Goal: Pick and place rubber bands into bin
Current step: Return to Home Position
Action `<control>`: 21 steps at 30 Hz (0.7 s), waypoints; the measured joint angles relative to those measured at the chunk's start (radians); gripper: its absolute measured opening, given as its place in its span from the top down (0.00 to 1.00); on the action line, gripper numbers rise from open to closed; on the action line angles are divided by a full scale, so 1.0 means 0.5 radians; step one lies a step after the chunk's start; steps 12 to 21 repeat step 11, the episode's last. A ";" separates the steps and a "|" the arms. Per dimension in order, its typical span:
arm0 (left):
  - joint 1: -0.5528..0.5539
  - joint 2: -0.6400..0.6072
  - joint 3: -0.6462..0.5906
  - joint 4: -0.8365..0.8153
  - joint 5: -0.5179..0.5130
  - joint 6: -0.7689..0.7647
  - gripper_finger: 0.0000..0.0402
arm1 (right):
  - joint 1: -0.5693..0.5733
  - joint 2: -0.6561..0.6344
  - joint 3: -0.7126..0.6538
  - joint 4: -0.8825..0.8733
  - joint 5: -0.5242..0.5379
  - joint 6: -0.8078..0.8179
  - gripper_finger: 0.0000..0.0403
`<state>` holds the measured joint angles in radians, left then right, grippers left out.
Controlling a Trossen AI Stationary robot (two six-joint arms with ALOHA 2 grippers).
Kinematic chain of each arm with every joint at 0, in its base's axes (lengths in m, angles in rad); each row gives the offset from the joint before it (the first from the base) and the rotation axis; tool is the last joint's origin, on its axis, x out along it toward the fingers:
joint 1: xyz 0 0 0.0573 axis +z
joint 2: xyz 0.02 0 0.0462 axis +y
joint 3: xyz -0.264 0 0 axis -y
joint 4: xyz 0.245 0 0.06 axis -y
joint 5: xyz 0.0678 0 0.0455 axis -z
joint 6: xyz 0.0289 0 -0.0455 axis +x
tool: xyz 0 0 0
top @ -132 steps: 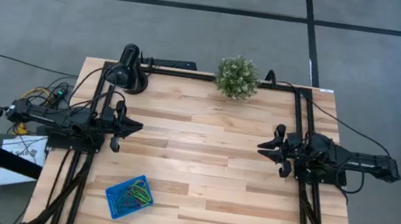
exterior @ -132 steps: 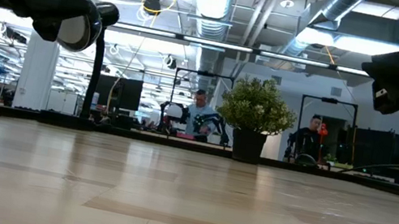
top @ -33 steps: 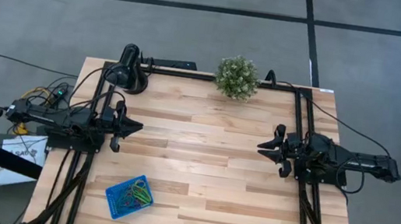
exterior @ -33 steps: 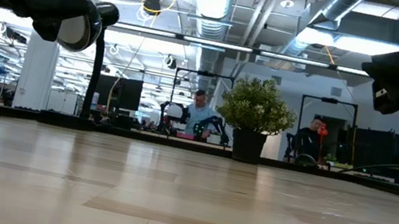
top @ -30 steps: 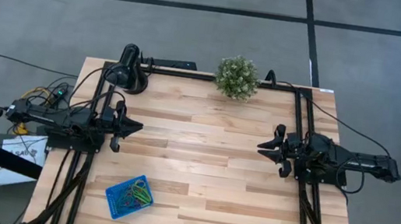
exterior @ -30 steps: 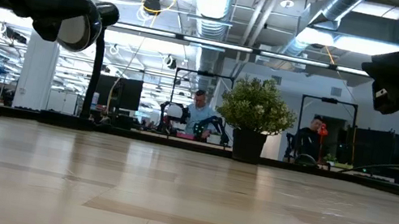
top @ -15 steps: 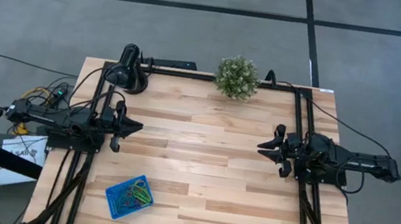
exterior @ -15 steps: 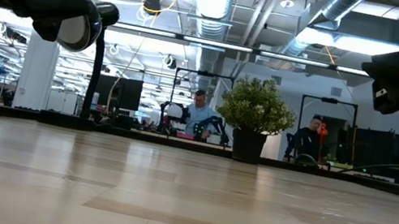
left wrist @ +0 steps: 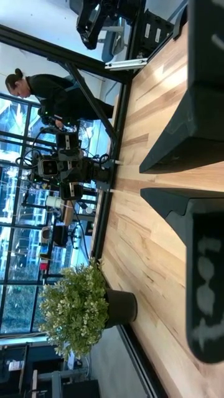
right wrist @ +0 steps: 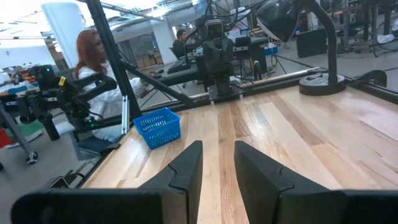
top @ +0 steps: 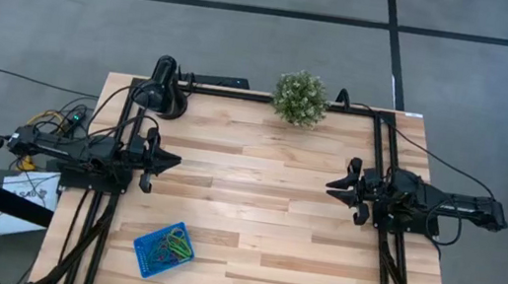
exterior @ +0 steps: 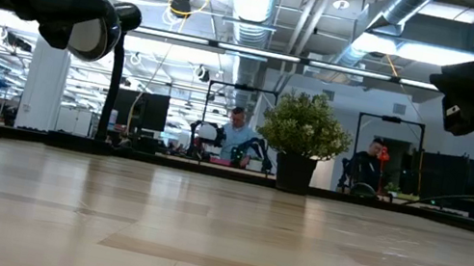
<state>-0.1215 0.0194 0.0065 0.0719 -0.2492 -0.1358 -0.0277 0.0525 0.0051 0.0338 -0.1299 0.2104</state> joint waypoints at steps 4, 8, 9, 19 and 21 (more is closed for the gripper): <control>0.000 0.000 0.000 0.000 0.000 -0.007 0.91 | 0.000 0.001 -0.001 0.000 0.000 0.000 0.78; 0.000 0.000 0.000 0.000 0.000 0.001 0.91 | 0.000 0.001 -0.001 0.000 0.000 0.000 0.78; 0.000 0.000 0.000 0.000 0.000 0.000 0.91 | 0.000 0.000 0.000 0.000 0.000 0.000 0.78; -0.001 0.000 0.000 0.000 0.000 -0.007 0.91 | 0.000 0.000 0.000 0.000 0.000 0.000 0.78; -0.001 0.000 0.000 0.000 0.000 -0.007 0.91 | 0.000 0.000 0.000 0.000 0.000 0.000 0.78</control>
